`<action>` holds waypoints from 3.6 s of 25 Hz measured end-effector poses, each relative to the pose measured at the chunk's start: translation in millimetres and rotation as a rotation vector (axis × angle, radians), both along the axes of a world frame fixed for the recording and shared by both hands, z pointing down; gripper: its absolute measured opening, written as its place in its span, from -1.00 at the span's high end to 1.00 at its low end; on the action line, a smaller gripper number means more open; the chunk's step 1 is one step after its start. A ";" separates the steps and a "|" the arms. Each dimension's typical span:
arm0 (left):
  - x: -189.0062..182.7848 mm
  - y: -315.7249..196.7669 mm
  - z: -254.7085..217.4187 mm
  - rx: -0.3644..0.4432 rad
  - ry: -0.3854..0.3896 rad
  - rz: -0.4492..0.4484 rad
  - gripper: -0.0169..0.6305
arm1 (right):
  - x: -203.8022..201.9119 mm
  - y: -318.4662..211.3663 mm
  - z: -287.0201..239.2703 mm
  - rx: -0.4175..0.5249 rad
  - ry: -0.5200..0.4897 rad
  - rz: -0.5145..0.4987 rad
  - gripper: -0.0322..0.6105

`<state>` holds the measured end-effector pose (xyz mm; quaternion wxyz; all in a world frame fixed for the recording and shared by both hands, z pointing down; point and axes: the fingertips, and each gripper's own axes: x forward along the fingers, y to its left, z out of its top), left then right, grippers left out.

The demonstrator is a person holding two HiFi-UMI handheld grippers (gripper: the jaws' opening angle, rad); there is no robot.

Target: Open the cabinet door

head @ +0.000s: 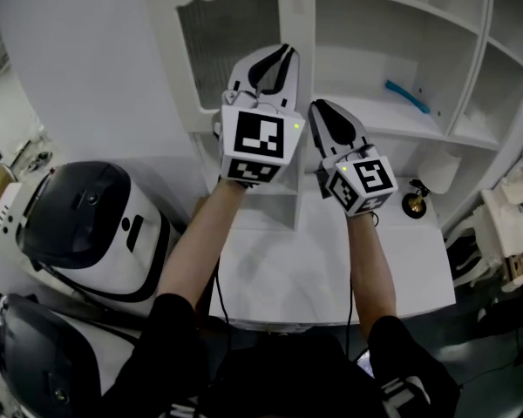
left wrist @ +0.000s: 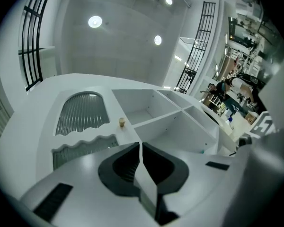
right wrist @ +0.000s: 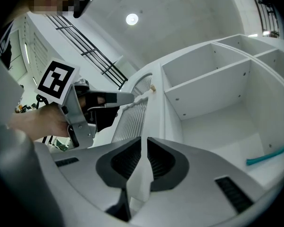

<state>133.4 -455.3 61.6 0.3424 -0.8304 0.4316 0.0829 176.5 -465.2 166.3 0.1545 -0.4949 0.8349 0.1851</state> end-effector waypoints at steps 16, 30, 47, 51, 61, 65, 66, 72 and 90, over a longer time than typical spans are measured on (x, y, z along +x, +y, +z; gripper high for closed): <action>17.2 -33.4 -59.6 0.113 -0.076 -0.102 0.65 | 2.9 -25.2 -24.0 0.053 0.015 -0.050 0.60; 29.0 -54.1 -96.1 0.148 -0.095 -0.129 0.51 | 0.7 -45.5 -39.2 0.093 0.029 -0.080 0.56; 29.2 -58.5 -105.4 0.133 -0.039 -0.128 0.71 | 6.3 -55.8 -38.3 0.079 0.011 -0.103 0.56; 27.3 -50.3 -105.2 0.153 -0.025 -0.113 0.71 | 5.3 -52.1 -37.7 0.080 -0.005 -0.144 0.55; 20.7 -31.1 -105.2 0.170 0.007 -0.081 0.71 | 2.7 -34.6 -35.0 0.074 -0.073 -0.308 0.56; 18.4 -22.5 -106.3 0.174 0.017 -0.073 0.71 | 1.8 -26.0 -36.3 0.072 -0.079 -0.325 0.56; 17.4 -20.1 -106.4 0.174 0.018 -0.073 0.71 | 1.1 -23.6 -36.2 0.070 -0.078 -0.325 0.56; 9.1 -4.3 -104.7 0.183 0.026 -0.080 0.71 | -4.7 -6.4 -34.0 0.067 -0.068 -0.328 0.57; -21.8 76.0 -110.7 0.348 0.013 -0.098 0.92 | -24.8 35.9 -38.6 0.014 -0.164 -0.297 0.62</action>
